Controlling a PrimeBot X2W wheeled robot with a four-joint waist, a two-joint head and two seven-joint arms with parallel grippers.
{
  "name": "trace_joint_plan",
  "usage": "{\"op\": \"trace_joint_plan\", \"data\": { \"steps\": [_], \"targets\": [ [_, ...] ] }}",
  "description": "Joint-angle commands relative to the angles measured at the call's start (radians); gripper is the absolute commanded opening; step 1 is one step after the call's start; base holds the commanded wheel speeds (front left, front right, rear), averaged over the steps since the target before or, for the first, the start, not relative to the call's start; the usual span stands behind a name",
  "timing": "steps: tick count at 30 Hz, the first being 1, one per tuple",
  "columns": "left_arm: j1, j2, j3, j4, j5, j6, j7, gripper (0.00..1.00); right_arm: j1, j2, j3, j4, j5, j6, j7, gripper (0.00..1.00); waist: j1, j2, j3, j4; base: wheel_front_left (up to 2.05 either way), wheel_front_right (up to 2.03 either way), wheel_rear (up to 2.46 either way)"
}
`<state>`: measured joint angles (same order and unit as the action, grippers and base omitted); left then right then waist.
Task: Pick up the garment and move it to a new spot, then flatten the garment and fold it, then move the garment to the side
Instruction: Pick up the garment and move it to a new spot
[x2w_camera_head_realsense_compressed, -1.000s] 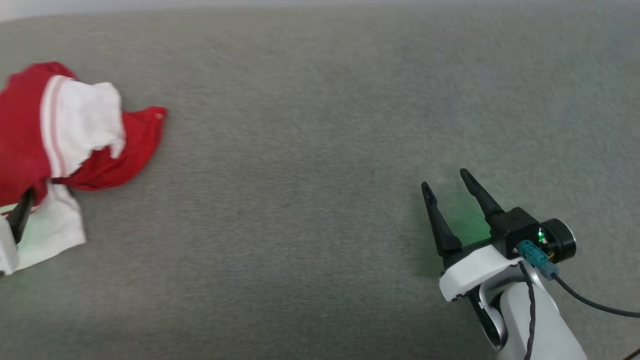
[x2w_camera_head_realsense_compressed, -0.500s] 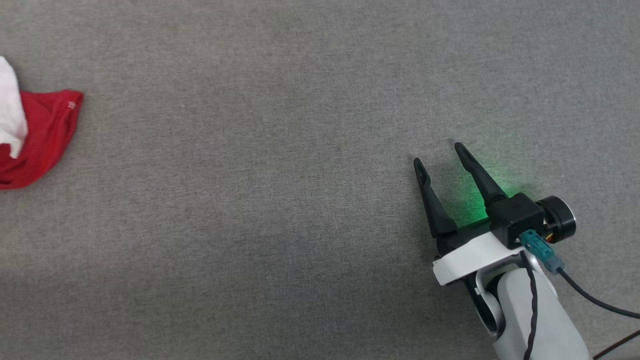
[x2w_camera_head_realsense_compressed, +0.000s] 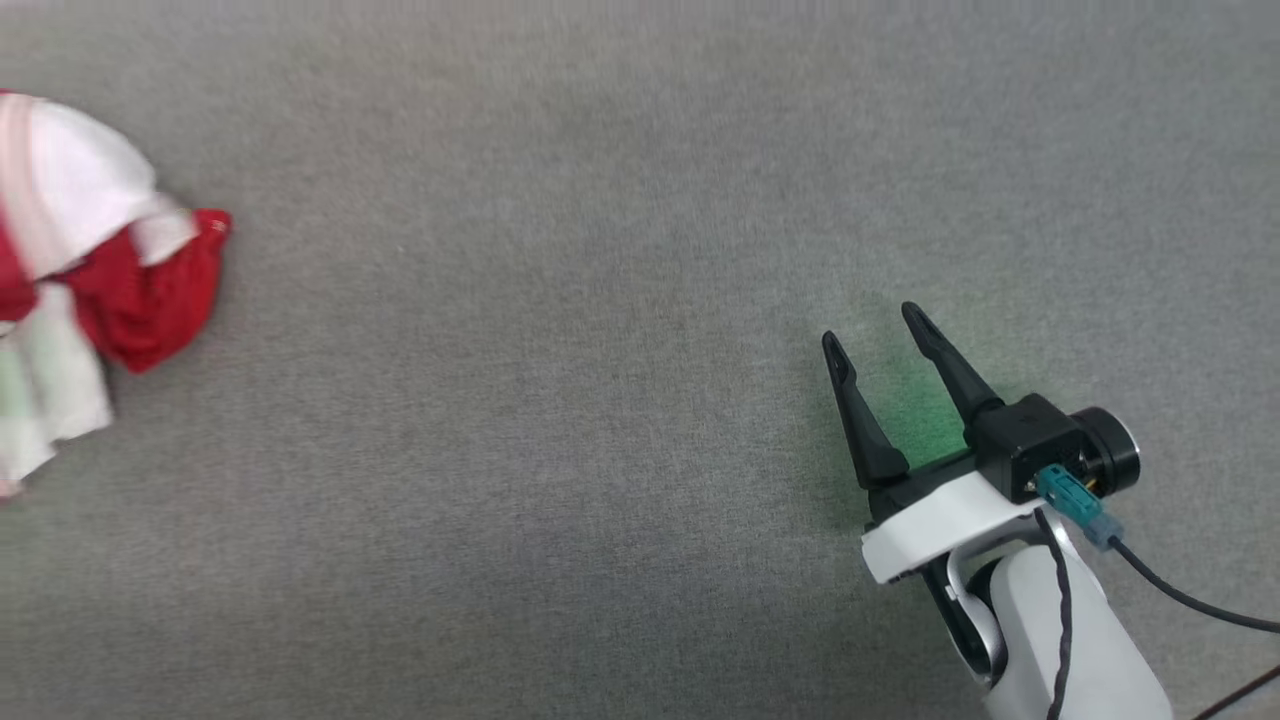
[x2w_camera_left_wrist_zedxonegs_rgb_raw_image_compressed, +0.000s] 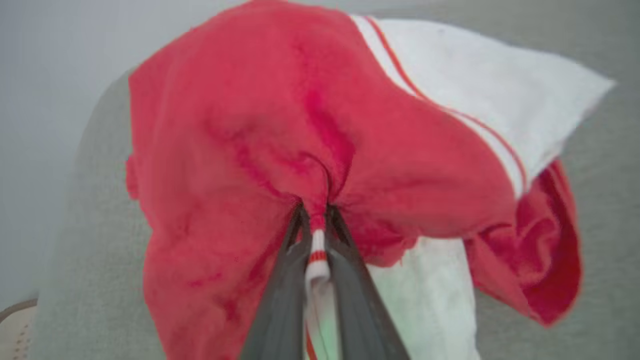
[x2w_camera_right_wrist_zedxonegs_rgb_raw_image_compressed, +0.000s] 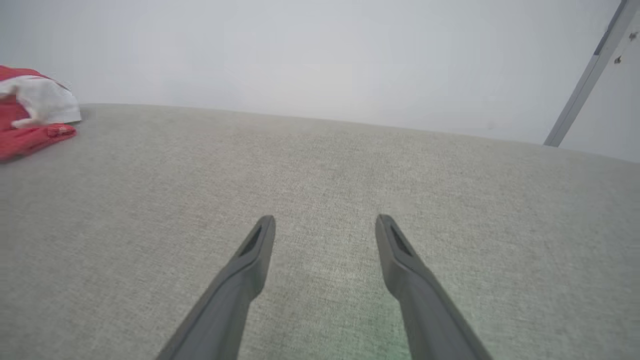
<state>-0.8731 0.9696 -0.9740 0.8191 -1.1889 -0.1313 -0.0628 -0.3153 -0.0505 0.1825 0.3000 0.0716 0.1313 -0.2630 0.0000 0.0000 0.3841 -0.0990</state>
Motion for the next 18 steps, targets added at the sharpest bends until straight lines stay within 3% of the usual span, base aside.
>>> {"op": "trace_joint_plan", "data": {
  "steps": [1,6,13,18],
  "targets": [
    [-0.016,-0.002,-0.009,-0.020,-0.013,0.001,-0.009,0.00,0.014,0.000,0.002,0.006,0.009,-0.001,-0.002,1.00,0.0000,0.0000,-0.045,0.010,0.00,0.00,0.00],
    [-0.065,-0.012,-0.047,-0.168,-0.058,0.001,-0.017,0.00,0.030,-0.001,0.009,0.018,0.042,-0.001,-0.003,1.00,0.0000,0.0000,-0.101,-0.001,0.00,0.00,0.00],
    [-0.148,-0.030,-0.168,-0.463,-0.021,0.001,0.012,0.00,0.059,0.000,-0.005,0.005,0.101,-0.001,-0.002,1.00,0.0000,0.0000,-0.112,-0.070,0.00,0.00,0.00],
    [-0.233,-0.100,-0.203,-0.582,-0.012,0.002,0.040,0.00,0.058,0.000,0.009,-0.024,0.157,-0.001,-0.002,1.00,0.0000,0.0000,-0.082,-0.143,0.00,0.00,0.00]
  ]
}}
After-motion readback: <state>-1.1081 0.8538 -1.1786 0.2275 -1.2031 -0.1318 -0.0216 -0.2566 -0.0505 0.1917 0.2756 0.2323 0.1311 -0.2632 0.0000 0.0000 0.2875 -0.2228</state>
